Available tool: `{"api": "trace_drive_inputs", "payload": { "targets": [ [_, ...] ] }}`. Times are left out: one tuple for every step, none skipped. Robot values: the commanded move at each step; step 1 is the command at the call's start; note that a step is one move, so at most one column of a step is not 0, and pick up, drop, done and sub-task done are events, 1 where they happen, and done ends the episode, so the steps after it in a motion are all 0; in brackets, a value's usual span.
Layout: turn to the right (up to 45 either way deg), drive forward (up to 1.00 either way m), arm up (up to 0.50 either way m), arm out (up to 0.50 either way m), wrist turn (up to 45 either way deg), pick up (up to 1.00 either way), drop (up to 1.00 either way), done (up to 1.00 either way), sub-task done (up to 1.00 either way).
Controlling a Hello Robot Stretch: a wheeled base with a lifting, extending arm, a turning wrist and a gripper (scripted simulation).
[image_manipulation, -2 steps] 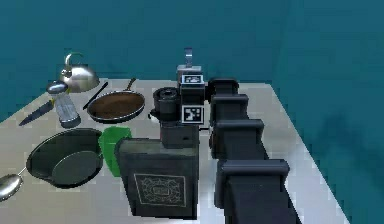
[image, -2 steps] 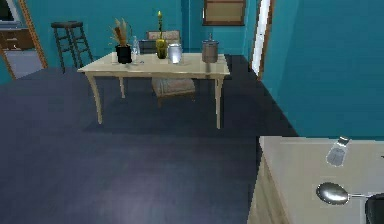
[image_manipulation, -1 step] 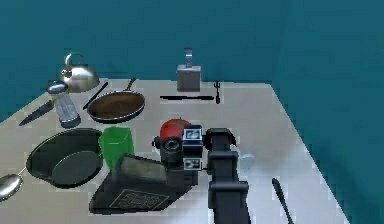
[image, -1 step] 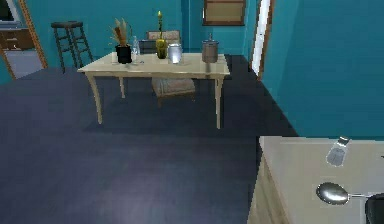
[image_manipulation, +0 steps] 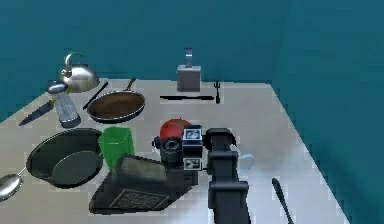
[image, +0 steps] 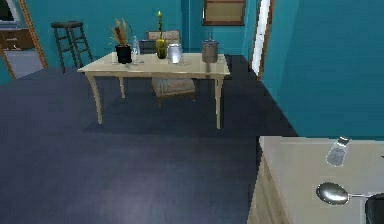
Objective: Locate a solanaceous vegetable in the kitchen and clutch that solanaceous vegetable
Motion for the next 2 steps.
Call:
{"api": "trace_drive_inputs", "payload": {
  "targets": [
    [0.0,0.00,0.10,0.00,0.0,0.00,0.00,0.00,0.00],
    [0.0,0.00,0.00,0.00,0.0,0.00,0.00,1.00,0.00]
  ]
}}
